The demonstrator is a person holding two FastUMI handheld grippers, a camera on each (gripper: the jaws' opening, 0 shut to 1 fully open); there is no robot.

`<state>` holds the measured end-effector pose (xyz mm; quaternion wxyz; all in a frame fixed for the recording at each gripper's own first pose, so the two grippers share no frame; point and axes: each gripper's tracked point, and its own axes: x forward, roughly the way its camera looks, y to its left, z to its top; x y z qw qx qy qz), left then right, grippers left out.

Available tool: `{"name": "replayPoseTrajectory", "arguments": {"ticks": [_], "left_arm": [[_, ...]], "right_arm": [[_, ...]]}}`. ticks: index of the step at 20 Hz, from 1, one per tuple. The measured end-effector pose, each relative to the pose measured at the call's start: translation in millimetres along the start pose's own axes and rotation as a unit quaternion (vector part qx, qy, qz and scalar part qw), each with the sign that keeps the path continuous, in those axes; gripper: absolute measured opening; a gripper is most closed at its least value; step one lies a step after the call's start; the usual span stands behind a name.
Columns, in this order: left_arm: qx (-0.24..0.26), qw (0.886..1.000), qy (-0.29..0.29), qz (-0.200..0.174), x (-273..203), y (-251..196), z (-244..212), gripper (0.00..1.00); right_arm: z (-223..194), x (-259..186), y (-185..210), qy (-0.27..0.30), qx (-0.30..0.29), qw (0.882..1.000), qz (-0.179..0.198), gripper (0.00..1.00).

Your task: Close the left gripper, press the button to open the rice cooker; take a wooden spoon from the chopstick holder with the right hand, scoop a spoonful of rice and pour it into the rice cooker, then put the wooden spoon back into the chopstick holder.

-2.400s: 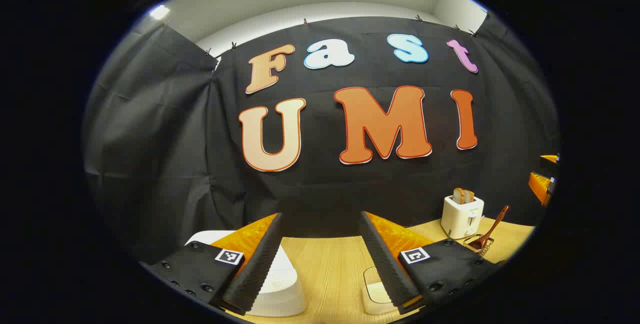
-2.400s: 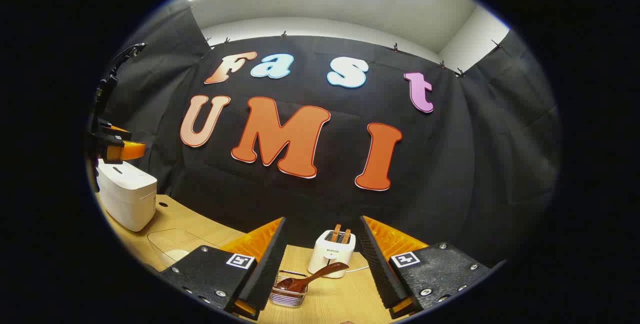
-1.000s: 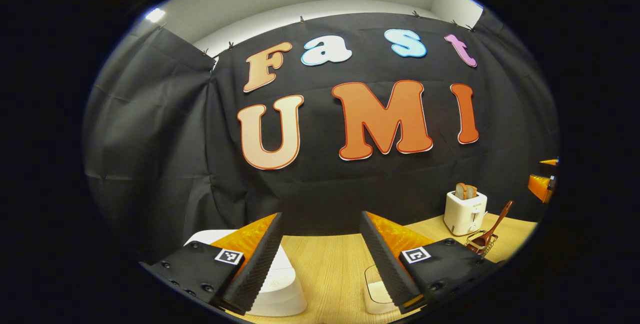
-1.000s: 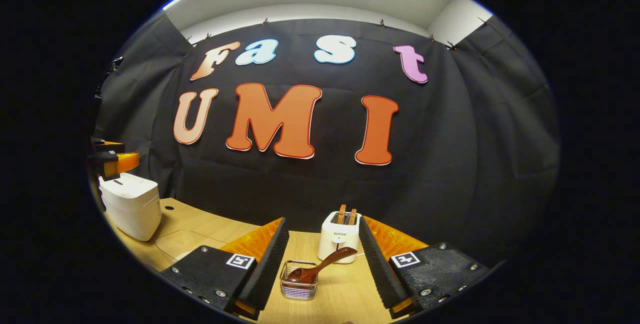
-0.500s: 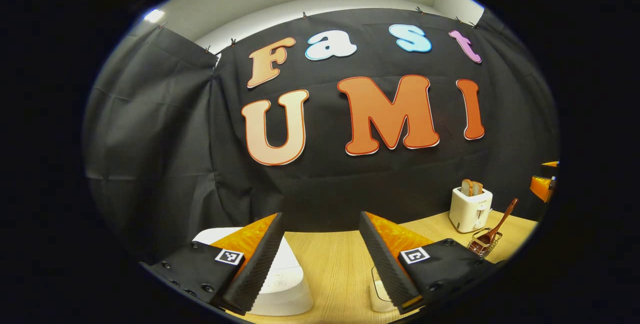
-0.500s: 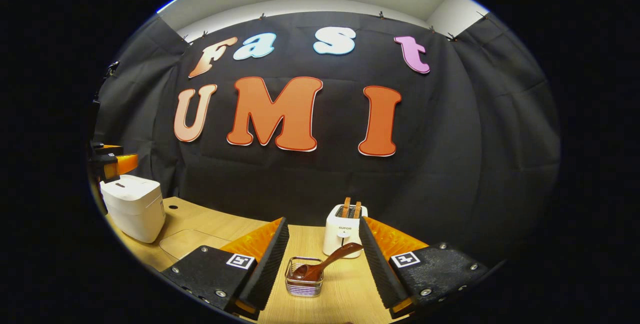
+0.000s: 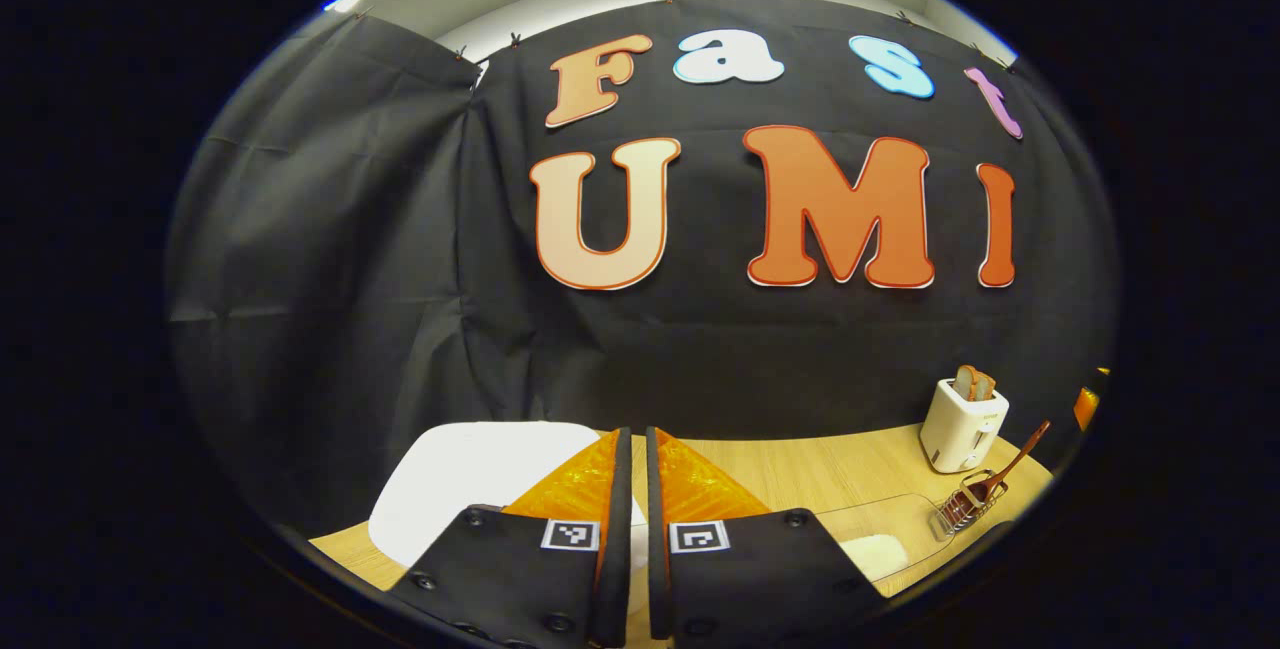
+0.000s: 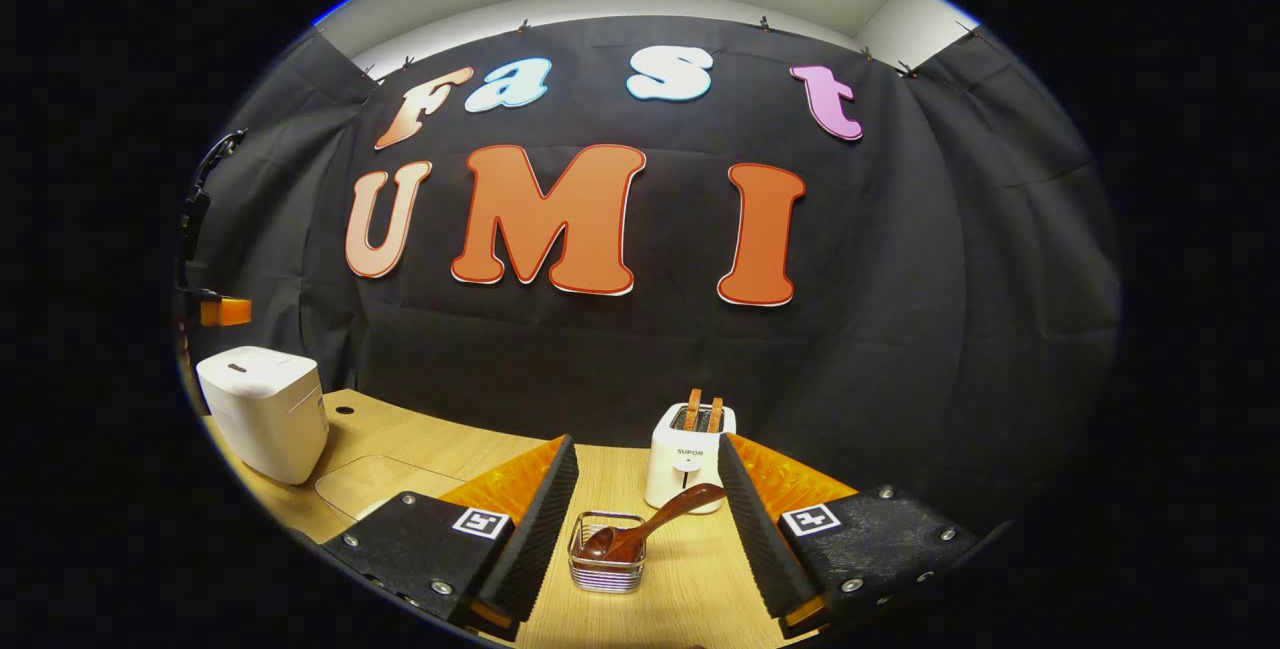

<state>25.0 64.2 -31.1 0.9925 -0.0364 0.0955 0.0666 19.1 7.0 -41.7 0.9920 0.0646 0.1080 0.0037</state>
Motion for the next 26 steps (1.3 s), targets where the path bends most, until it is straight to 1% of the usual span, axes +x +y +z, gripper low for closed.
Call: {"name": "replayPoseTrajectory", "arguments": {"ticks": [1,2,3,4,5,6,7,11,12,13,15,16,17,20,21,22,23,24,25,26], "left_arm": [[-0.001,1.000,0.003,0.001,7,6,3,0.16],[-0.002,1.000,0.015,-0.004,11,7,0,0.05],[-0.003,1.000,0.027,-0.007,13,10,-3,0.05],[-0.003,0.999,0.036,-0.002,16,14,-4,0.05],[0.002,0.998,0.056,0.005,19,21,-7,0.05],[0.000,0.997,0.071,0.006,23,25,-9,0.07],[-0.003,0.996,0.087,0.008,26,29,-13,0.05],[-0.011,0.992,0.124,0.019,34,49,-16,0.05],[-0.014,0.991,0.133,0.023,35,54,-19,0.01],[-0.014,0.989,0.143,0.025,36,59,-22,0.05],[-0.017,0.986,0.161,0.032,37,70,-32,0.05],[-0.022,0.984,0.170,0.036,38,73,-37,0.01],[-0.027,0.982,0.181,0.037,39,78,-43,0.05],[-0.032,0.976,0.209,0.048,43,92,-67,0.05],[-0.035,0.974,0.219,0.051,44,96,-76,0.05],[-0.037,0.971,0.231,0.053,44,100,-87,0.08],[-0.041,0.968,0.243,0.056,44,103,-97,0.05],[-0.047,0.962,0.264,0.058,38,107,-110,0.05],[-0.049,0.968,0.241,0.052,41,107,-105,0.05],[-0.054,0.967,0.245,0.051,46,108,-109,0.05]], "right_arm": [[-1,1,-1,0.000,-0.001,1.000,-0.001,0.83],[-1,3,-2,0.001,-0.002,1.000,-0.003,0.84],[-4,3,-3,0.003,-0.003,1.000,-0.005,0.84],[-5,4,-4,0.005,-0.003,1.000,-0.004,0.84],[-7,4,-5,0.007,-0.003,1.000,-0.004,0.84],[-8,4,-6,0.009,-0.002,1.000,-0.005,0.84],[-9,5,-9,0.009,-0.002,1.000,-0.007,0.84],[-17,6,-21,0.017,0.003,1.000,-0.018,0.84],[-18,6,-23,0.020,0.007,1.000,-0.021,0.84],[-20,6,-26,0.022,0.011,0.999,-0.022,0.84],[-22,6,-30,0.023,0.018,0.999,-0.025,0.84],[-24,7,-32,0.024,0.020,0.999,-0.028,0.84],[-25,7,-35,0.026,0.021,0.999,-0.030,0.84],[-30,7,-37,0.032,0.024,0.999,-0.031,0.84],[-32,7,-37,0.033,0.025,0.999,-0.032,0.84],[-33,7,-37,0.034,0.025,0.999,-0.032,0.84],[-36,6,-37,0.034,0.024,0.999,-0.032,0.84],[-38,6,-36,0.036,0.022,0.999,-0.031,0.84],[-40,6,-36,0.038,0.020,0.999,-0.031,0.84],[-43,6,-36,0.040,0.019,0.999,-0.031,0.84]]}}
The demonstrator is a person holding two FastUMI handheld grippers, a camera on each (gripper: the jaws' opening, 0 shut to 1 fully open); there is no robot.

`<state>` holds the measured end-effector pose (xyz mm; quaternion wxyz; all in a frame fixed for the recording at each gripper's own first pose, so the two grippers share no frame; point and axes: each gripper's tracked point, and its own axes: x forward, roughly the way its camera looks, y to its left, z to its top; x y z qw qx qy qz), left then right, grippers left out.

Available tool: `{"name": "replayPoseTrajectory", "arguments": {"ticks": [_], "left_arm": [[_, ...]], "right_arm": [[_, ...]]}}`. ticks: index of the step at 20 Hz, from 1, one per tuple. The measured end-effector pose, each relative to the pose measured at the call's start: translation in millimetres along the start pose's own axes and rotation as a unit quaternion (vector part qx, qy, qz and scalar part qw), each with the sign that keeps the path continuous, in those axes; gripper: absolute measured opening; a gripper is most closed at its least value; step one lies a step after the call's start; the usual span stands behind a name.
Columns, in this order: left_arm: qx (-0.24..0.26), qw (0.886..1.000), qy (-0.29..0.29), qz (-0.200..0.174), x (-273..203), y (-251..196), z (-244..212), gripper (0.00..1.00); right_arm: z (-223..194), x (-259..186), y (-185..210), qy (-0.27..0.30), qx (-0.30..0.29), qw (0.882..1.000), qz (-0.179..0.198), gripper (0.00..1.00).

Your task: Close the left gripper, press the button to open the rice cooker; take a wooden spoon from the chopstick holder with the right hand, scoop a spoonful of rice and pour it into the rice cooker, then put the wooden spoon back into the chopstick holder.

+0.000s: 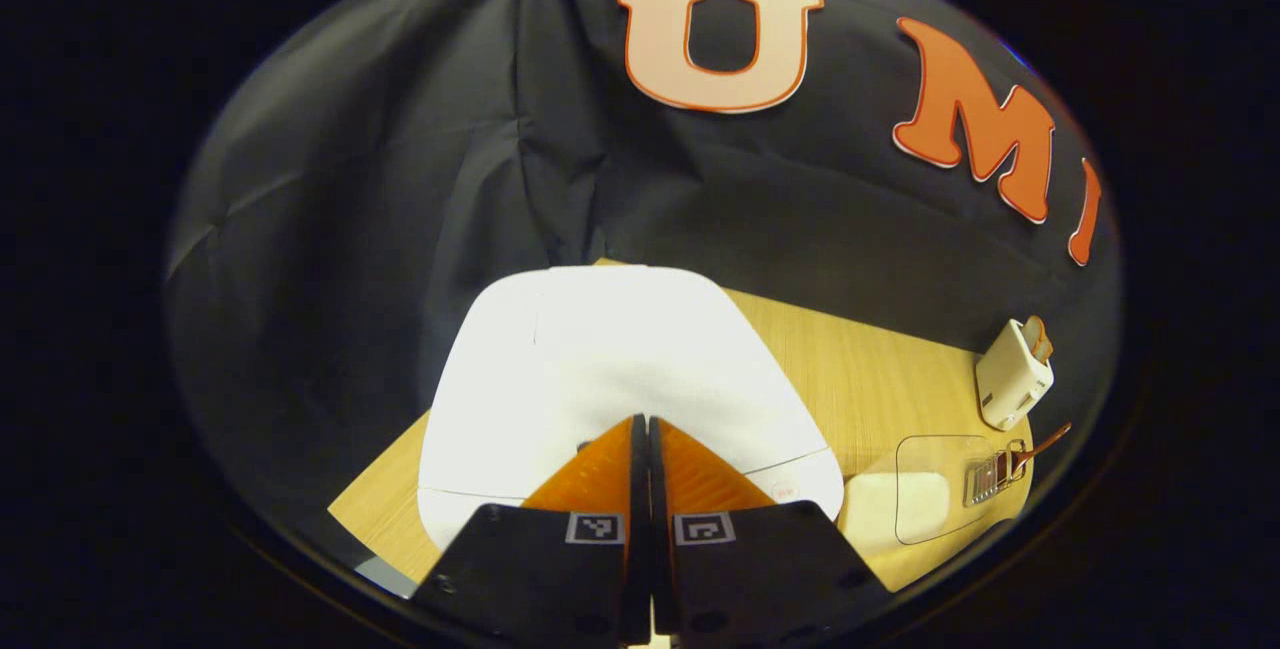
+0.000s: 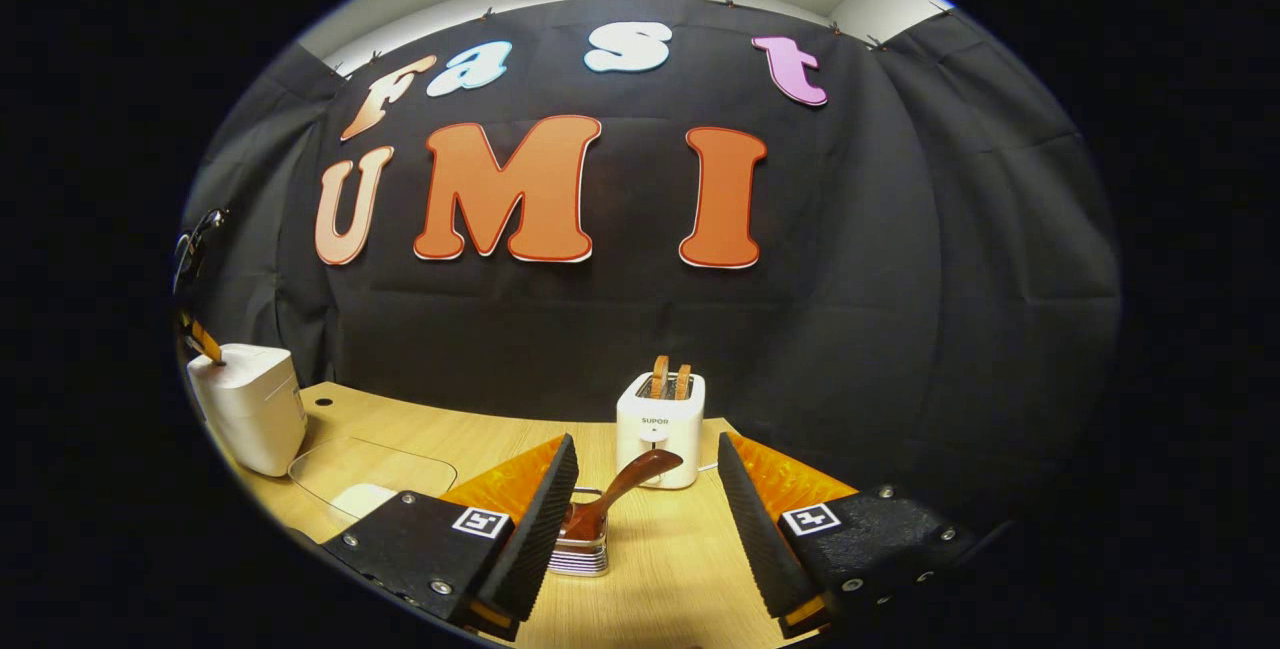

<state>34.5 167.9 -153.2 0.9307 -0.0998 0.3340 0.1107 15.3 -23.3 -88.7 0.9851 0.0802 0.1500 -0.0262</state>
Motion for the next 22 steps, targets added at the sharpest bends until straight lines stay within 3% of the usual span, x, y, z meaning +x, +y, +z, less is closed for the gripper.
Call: {"name": "replayPoseTrajectory", "arguments": {"ticks": [1,5,9,12,15,16,17,22], "left_arm": [[-0.005,1.000,0.008,0.001,0,0,-6,0.04],[-0.023,1.000,0.001,-0.008,-1,1,-5,0.05],[-0.004,1.000,-0.013,-0.001,-5,-1,2,0.05],[0.008,0.997,-0.076,0.010,-24,1,37,0.04],[0.042,0.986,-0.159,0.039,-52,1,84,0.04],[0.047,0.983,-0.171,0.040,-62,-3,89,0.00],[0.051,0.981,-0.183,0.036,-70,-10,96,0.04],[0.056,0.972,-0.228,0.023,-107,-19,98,0.05]], "right_arm": [[-3,0,0,0.004,0.001,1.000,-0.001,0.88],[-9,-3,1,0.007,0.012,1.000,0.004,0.84],[-9,-3,-3,0.009,0.020,1.000,-0.001,0.84],[-11,-1,-7,0.014,0.024,1.000,-0.006,0.84],[-15,4,-7,0.020,0.027,0.999,-0.005,0.84],[-16,6,-5,0.022,0.027,0.999,-0.005,0.84],[-18,8,-4,0.024,0.027,0.999,-0.004,0.84],[-23,19,2,0.033,0.040,0.999,0.002,0.84]]}}
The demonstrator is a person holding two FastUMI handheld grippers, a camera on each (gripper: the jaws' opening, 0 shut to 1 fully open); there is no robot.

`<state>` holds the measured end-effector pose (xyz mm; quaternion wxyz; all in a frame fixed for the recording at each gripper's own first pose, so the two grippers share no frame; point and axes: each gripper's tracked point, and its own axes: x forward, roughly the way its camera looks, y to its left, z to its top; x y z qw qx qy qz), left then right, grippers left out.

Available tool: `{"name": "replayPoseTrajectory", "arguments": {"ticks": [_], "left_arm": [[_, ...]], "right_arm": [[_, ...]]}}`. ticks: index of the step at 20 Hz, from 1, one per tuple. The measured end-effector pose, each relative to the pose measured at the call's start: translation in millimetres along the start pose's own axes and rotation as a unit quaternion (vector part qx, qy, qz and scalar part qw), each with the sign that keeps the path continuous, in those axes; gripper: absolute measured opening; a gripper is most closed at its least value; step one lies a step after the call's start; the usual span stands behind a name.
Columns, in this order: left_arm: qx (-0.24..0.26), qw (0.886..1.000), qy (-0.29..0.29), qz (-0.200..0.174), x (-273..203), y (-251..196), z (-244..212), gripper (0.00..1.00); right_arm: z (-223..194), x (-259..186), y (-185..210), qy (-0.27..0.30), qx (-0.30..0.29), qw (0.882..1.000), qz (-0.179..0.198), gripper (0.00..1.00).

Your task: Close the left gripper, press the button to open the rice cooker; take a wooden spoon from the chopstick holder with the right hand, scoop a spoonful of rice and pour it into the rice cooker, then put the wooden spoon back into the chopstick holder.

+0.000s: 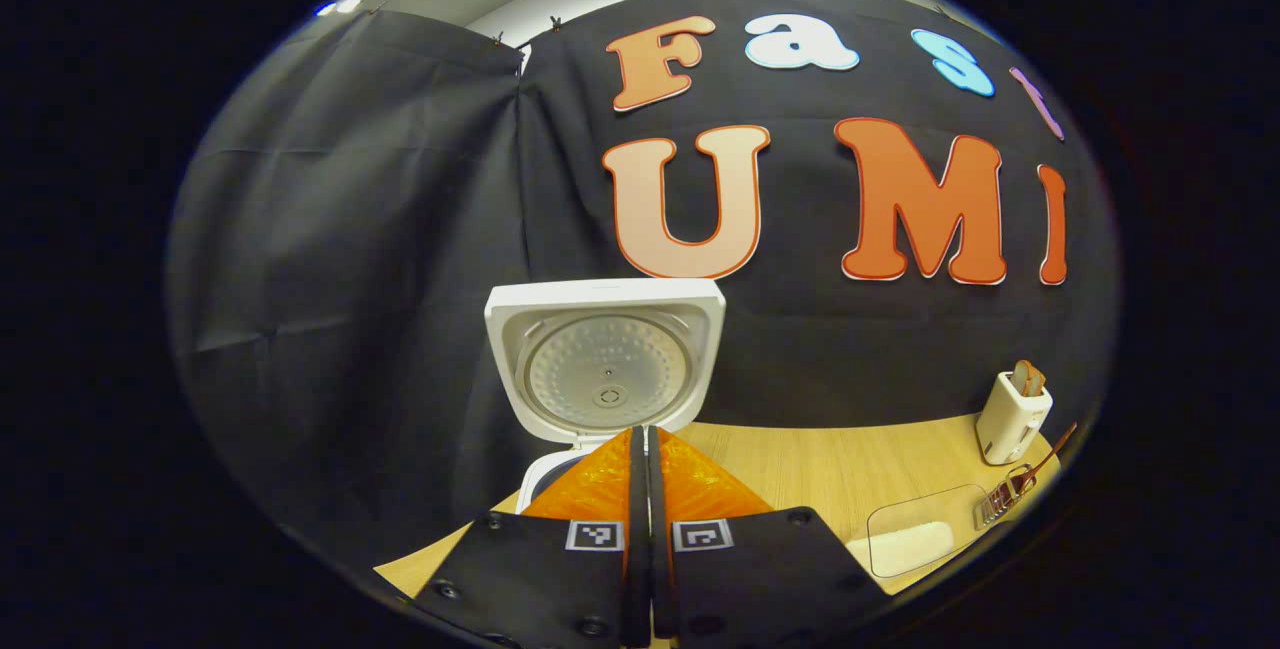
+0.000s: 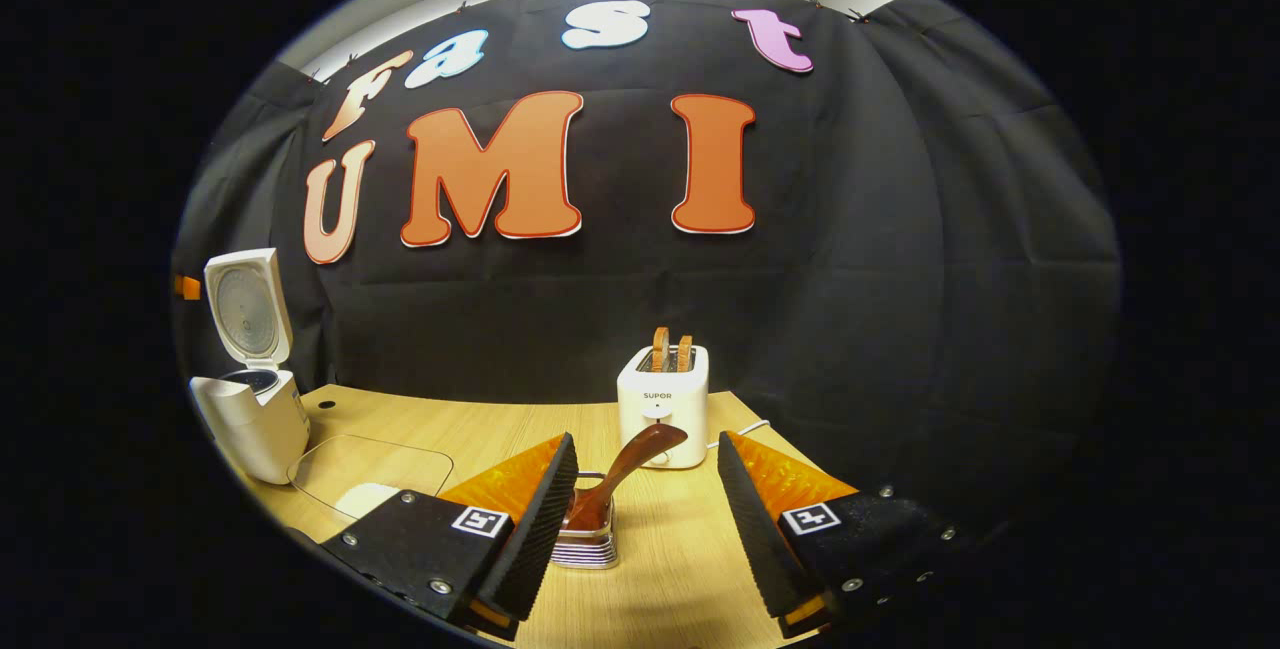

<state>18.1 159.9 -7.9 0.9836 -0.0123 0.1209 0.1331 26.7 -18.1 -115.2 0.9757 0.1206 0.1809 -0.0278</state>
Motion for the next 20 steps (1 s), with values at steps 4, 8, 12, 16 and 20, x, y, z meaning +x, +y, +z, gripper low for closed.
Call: {"name": "replayPoseTrajectory", "arguments": {"ticks": [4,8,12,16,20], "left_arm": [[0.010,1.000,-0.023,-0.010,-12,-12,-1,0.06],[0.026,0.999,-0.040,-0.021,-12,-25,-3,0.24],[0.040,0.996,-0.054,-0.059,-15,-50,-7,0.42],[0.050,0.995,-0.054,-0.072,-15,-65,-13,0.60],[0.049,0.995,-0.041,-0.075,-13,-67,-25,0.67]], "right_arm": [[-4,14,1,0.005,0.032,0.999,0.003,0.84],[-22,36,6,0.033,0.093,0.995,0.010,0.83],[-50,58,2,0.063,0.134,0.989,0.006,0.82],[-61,70,8,0.078,0.189,0.979,0.013,0.76],[-66,78,8,0.066,0.244,0.968,0.012,0.66]]}}
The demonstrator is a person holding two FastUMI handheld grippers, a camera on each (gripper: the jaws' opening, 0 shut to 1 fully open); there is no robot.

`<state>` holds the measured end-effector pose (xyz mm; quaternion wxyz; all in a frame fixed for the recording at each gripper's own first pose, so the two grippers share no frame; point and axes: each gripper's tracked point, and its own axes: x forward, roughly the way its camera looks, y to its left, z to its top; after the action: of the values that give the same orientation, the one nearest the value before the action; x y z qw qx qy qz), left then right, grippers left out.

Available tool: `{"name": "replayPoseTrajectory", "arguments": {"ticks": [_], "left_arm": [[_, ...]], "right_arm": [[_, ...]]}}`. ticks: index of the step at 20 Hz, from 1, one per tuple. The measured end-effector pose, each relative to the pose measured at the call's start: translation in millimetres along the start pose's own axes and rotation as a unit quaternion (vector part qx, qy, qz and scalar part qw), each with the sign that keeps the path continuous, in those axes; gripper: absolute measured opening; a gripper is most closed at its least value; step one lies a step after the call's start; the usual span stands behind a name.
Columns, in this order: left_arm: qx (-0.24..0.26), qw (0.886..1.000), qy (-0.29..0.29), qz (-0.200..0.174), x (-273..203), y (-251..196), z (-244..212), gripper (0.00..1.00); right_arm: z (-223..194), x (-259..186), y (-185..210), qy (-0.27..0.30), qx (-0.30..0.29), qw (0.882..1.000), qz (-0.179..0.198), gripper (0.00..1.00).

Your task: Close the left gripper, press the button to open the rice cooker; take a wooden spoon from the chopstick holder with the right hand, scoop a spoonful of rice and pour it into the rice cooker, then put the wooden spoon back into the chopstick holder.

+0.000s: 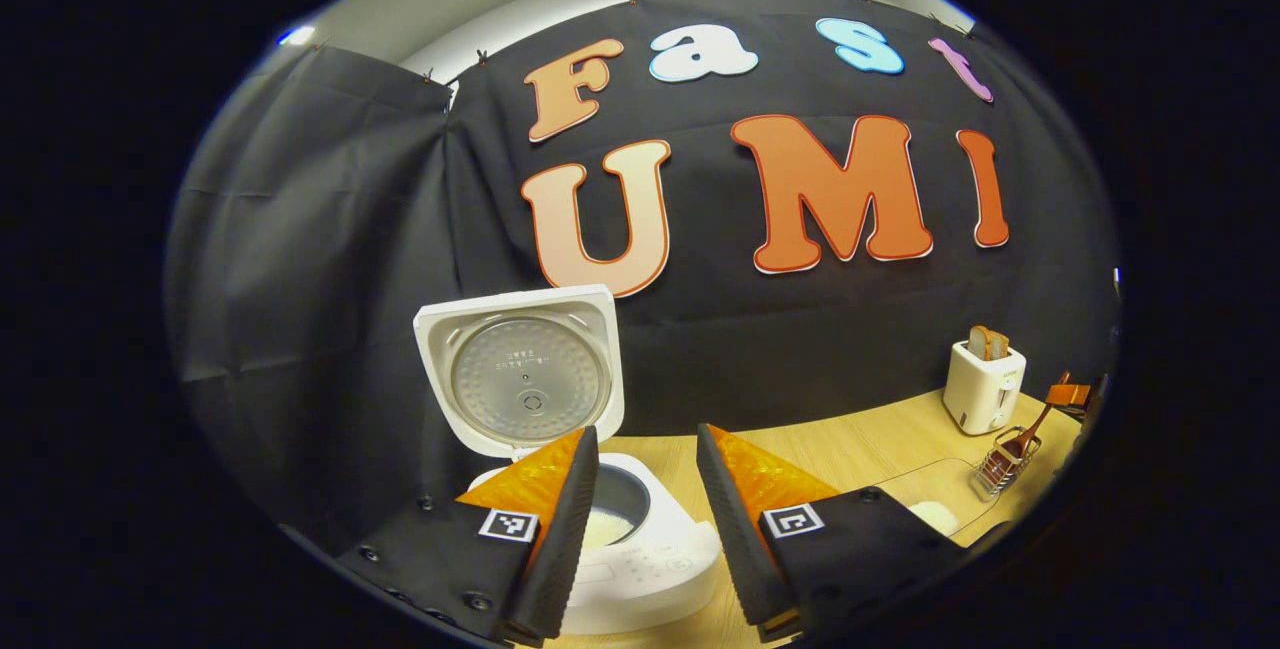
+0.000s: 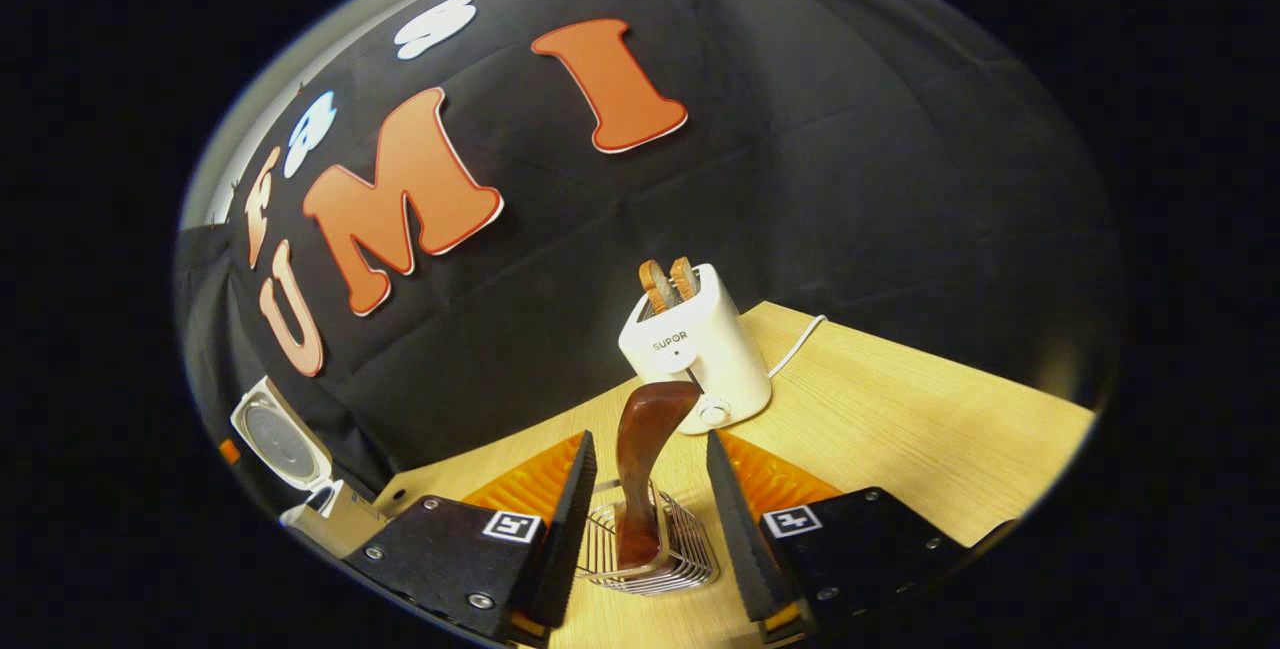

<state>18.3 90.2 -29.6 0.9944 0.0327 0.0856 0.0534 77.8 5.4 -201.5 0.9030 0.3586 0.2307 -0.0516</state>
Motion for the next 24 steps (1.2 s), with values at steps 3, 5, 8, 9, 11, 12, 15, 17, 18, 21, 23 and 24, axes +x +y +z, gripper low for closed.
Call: {"name": "replayPoseTrajectory", "arguments": {"ticks": [3,5,8,9,11,12,15,17,18,21,23,24], "left_arm": [[-0.003,1.000,0.005,0.004,1,5,-5,0.67],[-0.007,1.000,0.006,0.004,0,7,-6,0.67],[-0.008,1.000,0.004,0.006,-4,12,-8,0.67],[-0.008,1.000,0.003,0.008,-4,14,-8,0.67],[-0.008,1.000,0.002,0.007,-7,16,-10,0.67],[-0.009,1.000,0.001,0.006,-8,17,-10,0.67],[-0.007,1.000,-0.001,0.005,-10,19,-12,0.67],[-0.008,1.000,-0.003,0.005,-10,21,-14,0.67],[-0.011,1.000,-0.004,0.004,-12,21,-15,0.67],[-0.018,1.000,-0.005,0.000,-10,24,-18,0.67],[-0.020,1.000,-0.004,0.002,-10,29,-23,0.67],[-0.023,1.000,-0.002,0.003,-10,31,-27,0.67]], "right_arm": [[-5,6,9,0.004,0.024,1.000,0.012,0.44],[-7,8,11,0.000,0.037,0.999,0.012,0.31],[-6,10,12,-0.018,0.061,0.998,0.005,0.20],[-5,7,11,-0.020,0.067,0.998,0.003,0.18],[-5,7,13,-0.024,0.071,0.997,-0.001,0.13],[0,6,15,-0.032,0.071,0.997,0.000,0.12],[28,-10,30,-0.074,0.052,0.996,0.014,0.10],[47,-20,41,-0.097,0.033,0.995,0.021,0.10],[53,-24,47,-0.104,0.021,0.994,0.025,0.10],[69,-35,70,-0.124,-0.001,0.991,0.044,0.10],[73,-44,91,-0.130,-0.016,0.989,0.064,0.10],[73,-48,103,-0.131,-0.025,0.988,0.075,0.10]]}}
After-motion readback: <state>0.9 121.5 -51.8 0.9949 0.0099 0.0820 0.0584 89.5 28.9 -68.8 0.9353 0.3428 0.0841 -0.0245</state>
